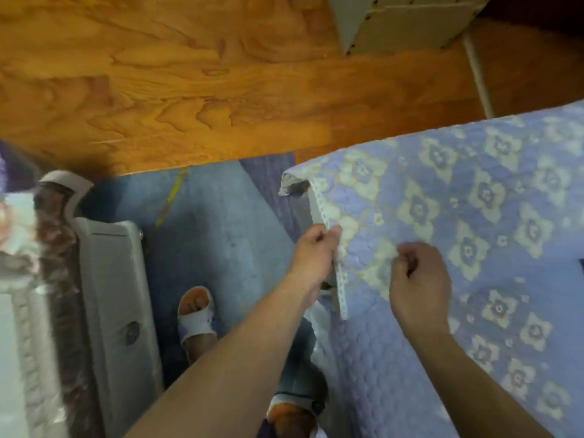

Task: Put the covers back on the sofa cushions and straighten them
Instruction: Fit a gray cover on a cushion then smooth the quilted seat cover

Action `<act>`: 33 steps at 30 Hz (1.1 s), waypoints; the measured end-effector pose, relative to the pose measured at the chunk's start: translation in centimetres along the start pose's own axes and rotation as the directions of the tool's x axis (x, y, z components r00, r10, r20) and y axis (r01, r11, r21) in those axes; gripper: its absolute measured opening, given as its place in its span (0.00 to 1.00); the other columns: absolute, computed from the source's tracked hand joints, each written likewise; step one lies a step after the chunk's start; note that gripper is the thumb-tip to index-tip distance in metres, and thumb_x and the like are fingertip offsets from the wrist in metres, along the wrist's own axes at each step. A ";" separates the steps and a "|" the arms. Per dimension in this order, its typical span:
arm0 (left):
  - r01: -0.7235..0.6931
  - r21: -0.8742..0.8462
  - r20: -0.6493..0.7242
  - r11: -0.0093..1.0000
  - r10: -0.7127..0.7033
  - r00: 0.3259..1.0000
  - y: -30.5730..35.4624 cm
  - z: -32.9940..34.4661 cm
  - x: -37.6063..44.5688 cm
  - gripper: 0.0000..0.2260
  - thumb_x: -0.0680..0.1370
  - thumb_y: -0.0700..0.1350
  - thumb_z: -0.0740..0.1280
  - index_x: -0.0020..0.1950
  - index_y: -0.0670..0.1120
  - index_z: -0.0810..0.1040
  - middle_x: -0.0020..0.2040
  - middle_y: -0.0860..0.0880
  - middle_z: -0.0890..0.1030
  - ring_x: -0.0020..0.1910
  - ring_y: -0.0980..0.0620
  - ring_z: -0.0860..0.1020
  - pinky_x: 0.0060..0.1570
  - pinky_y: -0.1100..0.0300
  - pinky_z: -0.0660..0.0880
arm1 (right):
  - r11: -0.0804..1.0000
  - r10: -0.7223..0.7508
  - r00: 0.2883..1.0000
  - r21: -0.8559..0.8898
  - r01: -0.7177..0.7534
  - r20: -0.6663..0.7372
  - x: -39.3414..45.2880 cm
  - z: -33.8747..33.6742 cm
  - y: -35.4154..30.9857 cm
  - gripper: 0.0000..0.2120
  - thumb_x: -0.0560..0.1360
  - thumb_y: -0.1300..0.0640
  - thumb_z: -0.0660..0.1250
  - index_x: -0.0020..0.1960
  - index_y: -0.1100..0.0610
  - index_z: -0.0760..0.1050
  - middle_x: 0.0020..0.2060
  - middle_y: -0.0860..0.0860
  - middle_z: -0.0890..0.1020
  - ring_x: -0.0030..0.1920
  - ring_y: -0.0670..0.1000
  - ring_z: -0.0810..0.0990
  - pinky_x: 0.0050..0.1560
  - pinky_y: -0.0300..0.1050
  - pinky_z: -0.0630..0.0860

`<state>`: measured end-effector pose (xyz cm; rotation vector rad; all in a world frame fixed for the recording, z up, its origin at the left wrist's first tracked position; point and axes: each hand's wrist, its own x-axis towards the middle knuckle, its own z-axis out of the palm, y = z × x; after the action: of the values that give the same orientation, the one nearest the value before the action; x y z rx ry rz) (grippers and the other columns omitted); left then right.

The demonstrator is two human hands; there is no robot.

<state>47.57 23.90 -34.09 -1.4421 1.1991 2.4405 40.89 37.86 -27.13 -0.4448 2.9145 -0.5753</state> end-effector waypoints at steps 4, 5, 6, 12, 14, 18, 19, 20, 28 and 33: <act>0.135 0.141 -0.167 0.981 -0.111 0.980 0.8 -0.8 0.6 0.16 0.78 0.47 0.69 0.31 0.46 0.71 0.34 0.48 0.76 0.38 0.48 0.76 0.40 0.57 0.71 | 0.992 -0.025 0.997 -0.118 0.034 0.076 3.7 1.5 -5.2 0.08 0.80 0.59 0.62 0.58 0.56 0.76 0.54 0.55 0.75 0.45 0.57 0.74 0.43 0.46 0.68; 0.155 0.109 -0.141 0.982 -0.139 0.980 1.4 -1.1 0.9 0.15 0.76 0.49 0.69 0.31 0.46 0.72 0.35 0.48 0.77 0.40 0.45 0.79 0.43 0.56 0.74 | 0.988 -0.054 0.995 -0.143 0.065 0.082 5.0 1.8 -6.1 0.10 0.80 0.59 0.63 0.60 0.57 0.76 0.55 0.56 0.74 0.49 0.59 0.75 0.45 0.49 0.70; 0.170 0.101 -0.088 0.980 -0.161 0.983 1.7 -1.0 0.7 0.14 0.75 0.50 0.70 0.32 0.46 0.75 0.37 0.48 0.79 0.44 0.43 0.81 0.47 0.54 0.77 | 0.974 -0.109 0.991 -0.189 0.121 0.072 6.0 1.6 -6.3 0.12 0.79 0.59 0.63 0.61 0.57 0.75 0.57 0.57 0.74 0.53 0.60 0.74 0.50 0.53 0.72; 0.134 0.385 -0.104 0.913 -0.101 0.989 2.7 -6.8 2.4 0.06 0.77 0.43 0.66 0.42 0.52 0.78 0.43 0.47 0.83 0.42 0.45 0.81 0.45 0.55 0.78 | 0.894 -0.073 0.988 -0.431 0.125 0.135 11.5 3.9 -6.1 0.29 0.79 0.45 0.56 0.78 0.55 0.60 0.75 0.62 0.62 0.75 0.64 0.59 0.75 0.62 0.57; 0.084 0.421 -0.165 0.903 -0.015 0.986 4.6 -8.8 3.7 0.08 0.77 0.39 0.64 0.45 0.52 0.76 0.43 0.47 0.81 0.37 0.47 0.78 0.37 0.60 0.77 | 0.893 -0.019 0.992 -0.444 0.072 0.123 11.1 5.3 -6.3 0.31 0.78 0.42 0.54 0.78 0.53 0.57 0.76 0.60 0.61 0.75 0.65 0.59 0.73 0.65 0.57; -0.008 0.588 -0.128 0.809 0.103 0.986 10.9 -9.1 6.6 0.11 0.78 0.36 0.62 0.51 0.53 0.75 0.43 0.52 0.79 0.39 0.50 0.78 0.34 0.63 0.74 | 0.907 0.045 0.994 -0.422 0.001 0.099 10.6 5.5 -7.3 0.33 0.77 0.41 0.56 0.78 0.53 0.58 0.76 0.59 0.62 0.74 0.65 0.59 0.71 0.66 0.57; 0.003 0.626 -0.124 0.780 0.096 0.988 12.5 -8.7 7.2 0.11 0.78 0.37 0.63 0.51 0.53 0.76 0.44 0.51 0.80 0.43 0.47 0.80 0.39 0.60 0.74 | 0.905 0.052 0.992 -0.425 0.003 0.117 10.6 5.5 -7.3 0.33 0.76 0.40 0.57 0.78 0.53 0.59 0.76 0.58 0.62 0.74 0.64 0.59 0.71 0.66 0.57; 0.010 0.652 -0.117 0.758 0.088 0.989 13.6 -7.9 7.8 0.10 0.78 0.38 0.65 0.49 0.53 0.77 0.45 0.50 0.81 0.46 0.45 0.81 0.43 0.58 0.74 | 0.909 0.064 0.990 -0.416 -0.006 0.126 10.5 5.2 -7.2 0.34 0.76 0.40 0.57 0.78 0.53 0.59 0.76 0.58 0.62 0.75 0.64 0.58 0.73 0.65 0.56; -0.034 0.793 0.172 0.608 -0.169 0.970 23.7 5.3 12.6 0.09 0.80 0.40 0.63 0.41 0.48 0.79 0.31 0.57 0.78 0.34 0.57 0.75 0.30 0.63 0.68 | 0.966 0.144 0.983 -0.232 -0.114 0.116 11.8 3.3 -7.5 0.26 0.78 0.40 0.60 0.73 0.48 0.69 0.73 0.52 0.69 0.74 0.59 0.63 0.73 0.60 0.58; -0.034 0.879 0.256 0.475 -0.412 0.875 25.8 10.6 14.3 0.06 0.77 0.49 0.69 0.49 0.48 0.80 0.42 0.49 0.81 0.39 0.53 0.78 0.39 0.58 0.71 | 0.957 0.259 0.965 -0.122 -0.262 -0.041 13.7 3.0 -8.1 0.14 0.75 0.43 0.65 0.58 0.47 0.77 0.62 0.48 0.76 0.64 0.56 0.73 0.66 0.56 0.66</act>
<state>21.30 8.31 -27.13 -0.5974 1.6371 1.4011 30.57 25.36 -27.80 -0.0622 2.9746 -0.3617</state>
